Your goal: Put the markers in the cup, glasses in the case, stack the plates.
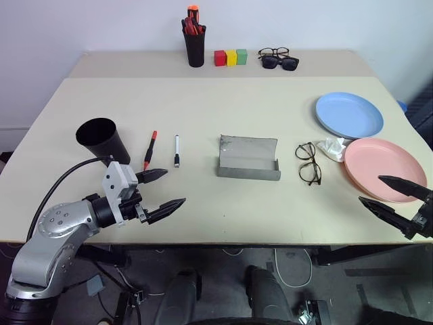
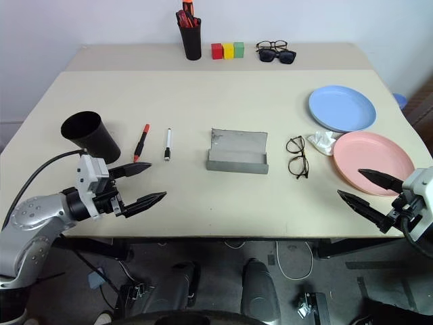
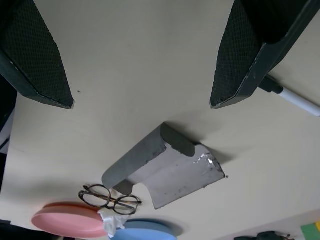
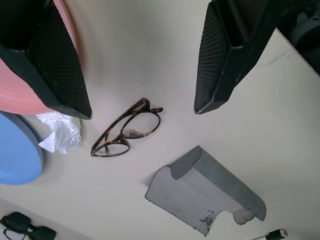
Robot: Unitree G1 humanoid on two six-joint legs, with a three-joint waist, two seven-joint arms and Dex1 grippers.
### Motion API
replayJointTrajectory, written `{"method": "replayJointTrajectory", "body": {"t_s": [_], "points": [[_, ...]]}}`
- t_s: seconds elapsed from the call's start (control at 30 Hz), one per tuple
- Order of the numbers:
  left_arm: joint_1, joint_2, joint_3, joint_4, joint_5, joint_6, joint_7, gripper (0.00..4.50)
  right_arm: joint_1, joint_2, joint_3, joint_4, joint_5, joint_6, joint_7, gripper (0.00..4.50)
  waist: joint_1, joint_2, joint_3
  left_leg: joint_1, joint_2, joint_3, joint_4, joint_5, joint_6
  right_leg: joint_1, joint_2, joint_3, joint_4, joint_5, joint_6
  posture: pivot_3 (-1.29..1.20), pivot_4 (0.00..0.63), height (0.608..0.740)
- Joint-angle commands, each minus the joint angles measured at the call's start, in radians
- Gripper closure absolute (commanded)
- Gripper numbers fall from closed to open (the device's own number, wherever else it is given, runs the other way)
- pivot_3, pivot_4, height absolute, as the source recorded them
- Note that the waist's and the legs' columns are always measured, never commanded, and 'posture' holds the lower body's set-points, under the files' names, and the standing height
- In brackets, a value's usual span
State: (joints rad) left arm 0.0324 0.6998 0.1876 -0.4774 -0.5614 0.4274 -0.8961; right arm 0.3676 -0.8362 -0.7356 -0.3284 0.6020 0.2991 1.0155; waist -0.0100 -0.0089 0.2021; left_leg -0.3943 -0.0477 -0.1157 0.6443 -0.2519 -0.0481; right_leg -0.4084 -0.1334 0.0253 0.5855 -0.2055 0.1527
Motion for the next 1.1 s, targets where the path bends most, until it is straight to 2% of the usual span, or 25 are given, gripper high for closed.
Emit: {"method": "replayJointTrajectory", "body": {"t_s": [0.03, 0.97, 1.1], "points": [[0.008, 0.014, 0.017, -0.044, -0.024, -0.001, -0.008, 0.00, 0.000, 0.001, -0.016, -0.019, 0.006, 0.001, 0.001, 1.19, 0.000, 0.000, 0.000, 0.000, 0.000, 0.000, 0.000, 0.000, 0.000, 0.000, 0.000, 0.000, 0.000, 0.000, 0.000, 0.00, 0.150, 0.740], [-0.008, 0.001, -0.006, -0.044, -0.009, -0.020, 0.040, 0.00, -0.016, 0.027, 0.010, -0.001, -0.031, -0.034, -0.024, 1.19, 0.000, 0.000, 0.000, 0.000, 0.000, 0.000, -0.001, 0.000, 0.000, 0.000, 0.000, 0.000, 0.000, 0.000, -0.001, 0.00, 0.150, 0.740], [-0.065, -0.032, -0.003, -0.031, -0.009, 0.037, 0.139, 0.00, -0.036, 0.032, 0.027, -0.007, -0.024, -0.037, -0.020, 1.19, 0.001, 0.000, 0.000, 0.000, 0.001, 0.000, -0.001, 0.000, 0.000, 0.000, 0.001, 0.000, 0.000, 0.000, -0.001, 0.00, 0.150, 0.740]]}}
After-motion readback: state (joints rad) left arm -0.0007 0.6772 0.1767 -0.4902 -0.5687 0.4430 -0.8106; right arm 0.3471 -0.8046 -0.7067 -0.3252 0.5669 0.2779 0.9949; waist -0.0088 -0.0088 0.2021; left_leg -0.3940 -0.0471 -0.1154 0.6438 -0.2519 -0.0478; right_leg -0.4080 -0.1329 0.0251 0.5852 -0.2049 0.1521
